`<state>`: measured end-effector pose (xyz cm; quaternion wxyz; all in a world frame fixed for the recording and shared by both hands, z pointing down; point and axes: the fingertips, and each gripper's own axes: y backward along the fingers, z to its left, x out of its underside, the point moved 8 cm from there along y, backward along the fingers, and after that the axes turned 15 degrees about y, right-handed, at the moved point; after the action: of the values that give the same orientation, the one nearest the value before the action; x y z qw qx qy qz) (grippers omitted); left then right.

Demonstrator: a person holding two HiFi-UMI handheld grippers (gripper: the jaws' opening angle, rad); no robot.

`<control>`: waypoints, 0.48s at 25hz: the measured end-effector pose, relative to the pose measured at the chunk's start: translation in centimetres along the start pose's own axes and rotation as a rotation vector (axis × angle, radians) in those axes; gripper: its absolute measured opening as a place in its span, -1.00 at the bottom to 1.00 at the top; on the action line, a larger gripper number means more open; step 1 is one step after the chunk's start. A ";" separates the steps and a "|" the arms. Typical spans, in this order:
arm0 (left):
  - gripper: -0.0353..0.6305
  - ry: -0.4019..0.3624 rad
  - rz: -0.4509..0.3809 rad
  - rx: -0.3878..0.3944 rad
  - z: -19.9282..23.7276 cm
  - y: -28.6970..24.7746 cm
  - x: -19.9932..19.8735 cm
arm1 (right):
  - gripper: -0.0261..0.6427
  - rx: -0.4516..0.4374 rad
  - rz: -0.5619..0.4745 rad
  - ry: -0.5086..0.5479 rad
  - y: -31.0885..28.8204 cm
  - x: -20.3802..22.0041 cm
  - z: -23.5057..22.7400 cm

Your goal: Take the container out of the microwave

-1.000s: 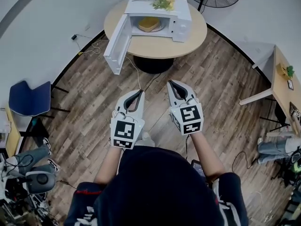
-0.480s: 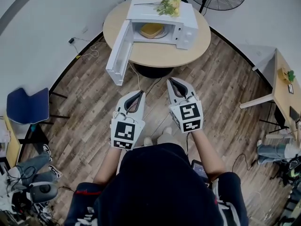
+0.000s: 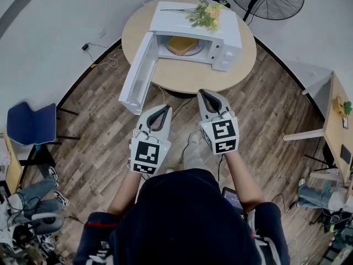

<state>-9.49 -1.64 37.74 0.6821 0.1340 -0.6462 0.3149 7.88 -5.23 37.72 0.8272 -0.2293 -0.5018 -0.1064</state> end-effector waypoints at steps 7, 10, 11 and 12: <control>-0.85 0.016 -0.003 -0.059 2.3 -8.6 -3.2 | -0.89 -0.078 0.005 0.037 -6.6 0.7 -7.2; -0.85 0.030 0.001 -0.098 3.2 -12.2 -4.2 | -0.90 -0.115 0.002 0.061 -9.4 1.0 -10.1; -0.85 0.035 0.002 -0.109 3.4 -13.3 -4.6 | -0.90 -0.132 0.002 0.067 -10.3 1.2 -11.0; -0.85 0.038 0.003 -0.118 3.6 -14.3 -5.0 | -0.90 -0.148 0.002 0.073 -11.2 1.4 -11.9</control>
<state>-3.60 -16.02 36.61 0.7006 0.0865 -0.6508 0.2796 13.28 -20.70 37.34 0.8259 -0.2865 -0.4616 -0.1506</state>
